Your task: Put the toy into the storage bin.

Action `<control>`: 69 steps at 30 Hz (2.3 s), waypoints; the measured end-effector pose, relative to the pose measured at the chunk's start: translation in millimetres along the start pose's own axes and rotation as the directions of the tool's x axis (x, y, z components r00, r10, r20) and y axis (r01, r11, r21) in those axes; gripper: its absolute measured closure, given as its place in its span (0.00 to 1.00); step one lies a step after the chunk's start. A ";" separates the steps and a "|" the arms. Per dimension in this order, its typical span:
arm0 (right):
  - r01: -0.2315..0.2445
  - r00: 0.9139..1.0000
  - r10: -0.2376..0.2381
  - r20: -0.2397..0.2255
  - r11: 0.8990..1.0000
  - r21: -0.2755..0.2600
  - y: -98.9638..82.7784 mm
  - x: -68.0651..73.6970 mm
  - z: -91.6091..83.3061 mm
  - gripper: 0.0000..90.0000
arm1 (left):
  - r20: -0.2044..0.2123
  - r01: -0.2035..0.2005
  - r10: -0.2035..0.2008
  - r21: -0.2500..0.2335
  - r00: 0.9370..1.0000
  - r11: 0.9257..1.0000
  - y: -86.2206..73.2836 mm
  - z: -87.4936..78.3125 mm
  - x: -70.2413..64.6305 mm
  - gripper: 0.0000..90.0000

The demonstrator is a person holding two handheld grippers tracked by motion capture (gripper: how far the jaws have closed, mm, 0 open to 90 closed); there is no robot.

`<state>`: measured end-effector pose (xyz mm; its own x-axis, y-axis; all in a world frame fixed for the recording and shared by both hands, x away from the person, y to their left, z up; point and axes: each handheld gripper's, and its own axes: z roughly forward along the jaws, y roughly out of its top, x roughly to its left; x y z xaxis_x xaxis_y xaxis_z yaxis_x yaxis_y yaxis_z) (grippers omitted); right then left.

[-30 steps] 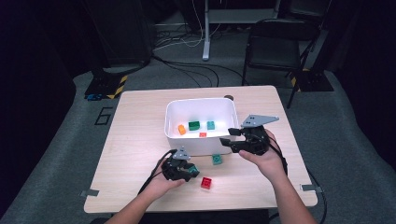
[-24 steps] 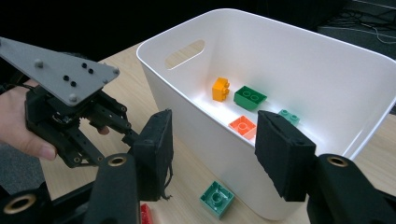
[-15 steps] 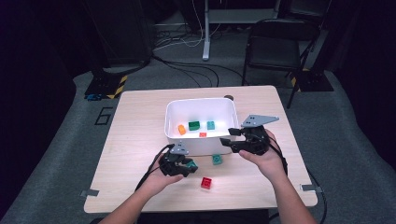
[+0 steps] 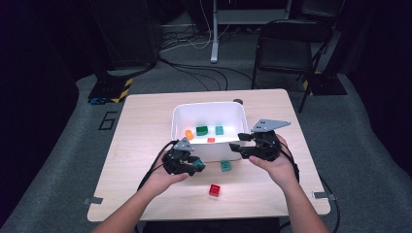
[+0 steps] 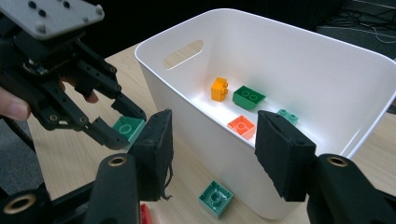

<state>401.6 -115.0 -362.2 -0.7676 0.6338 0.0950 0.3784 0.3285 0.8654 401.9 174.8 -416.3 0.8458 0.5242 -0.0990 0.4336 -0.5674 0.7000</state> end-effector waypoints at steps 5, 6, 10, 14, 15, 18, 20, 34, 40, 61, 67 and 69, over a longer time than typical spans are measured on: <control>-0.002 1.000 0.002 0.001 1.000 0.000 0.0 -0.3 -0.1 0.51 | -0.007 -0.001 0.000 -0.025 1.000 1.000 11.9 -11.9 4.5 0.65; -0.002 1.000 0.002 0.002 1.000 0.000 -0.1 -0.4 0.0 0.51 | -0.008 0.002 -0.003 -0.030 1.000 1.000 14.2 -13.7 4.9 0.65; -0.001 1.000 0.001 0.001 1.000 -0.001 0.0 -0.2 -0.1 0.51 | -0.020 -0.015 0.014 -0.033 1.000 0.999 23.9 -20.6 5.2 0.65; -0.001 1.000 0.001 0.002 1.000 -0.002 0.0 -0.5 -0.3 0.51 | -0.032 -0.030 0.029 -0.037 0.999 0.999 33.5 -24.8 5.8 0.65; 0.001 1.000 -0.001 0.003 1.000 -0.003 0.0 -0.6 -0.4 0.51 | -0.033 -0.030 0.029 -0.041 0.999 0.999 36.4 -25.6 6.3 0.65; 0.001 1.000 -0.001 0.001 1.000 -0.003 0.2 -0.3 -0.5 0.51 | -0.030 -0.028 0.026 -0.047 0.999 0.998 43.3 -27.4 8.4 0.65; 0.001 1.000 -0.001 0.003 1.000 -0.002 0.1 -0.6 -0.5 0.51 | -0.037 -0.029 0.028 -0.052 0.999 0.998 48.5 -28.2 10.4 0.65; -0.007 1.000 0.007 -0.003 1.000 -0.004 -0.1 -1.6 -1.1 0.51 | -0.068 0.008 -0.013 -0.070 0.998 0.998 73.6 -26.3 37.3 0.65; -0.008 1.000 0.007 -0.001 1.000 -0.003 -0.3 -1.8 -0.8 0.51 | -0.078 0.033 -0.039 -0.073 0.996 0.997 83.3 -21.9 49.7 0.65; -0.008 1.000 0.008 -0.004 1.000 -0.005 -0.9 -3.3 -1.3 0.51 | -0.128 0.049 -0.052 -0.025 0.990 0.998 118.9 24.6 80.9 0.65; -0.008 1.000 0.008 -0.002 1.000 -0.008 -0.9 -3.6 -1.6 0.51 | -0.105 0.081 -0.082 -0.018 0.991 0.997 119.2 36.7 88.9 0.65; -0.008 1.000 0.008 -0.002 1.000 -0.010 -0.8 -3.5 -1.6 0.51 | -0.107 0.088 -0.089 -0.015 0.990 0.996 119.0 39.5 90.9 0.65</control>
<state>403.2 -118.6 -362.5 -0.7656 0.6351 0.1024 0.3792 0.3168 0.8694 542.6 129.8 -369.9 0.7656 0.6377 -0.0847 0.5019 -0.5097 0.6988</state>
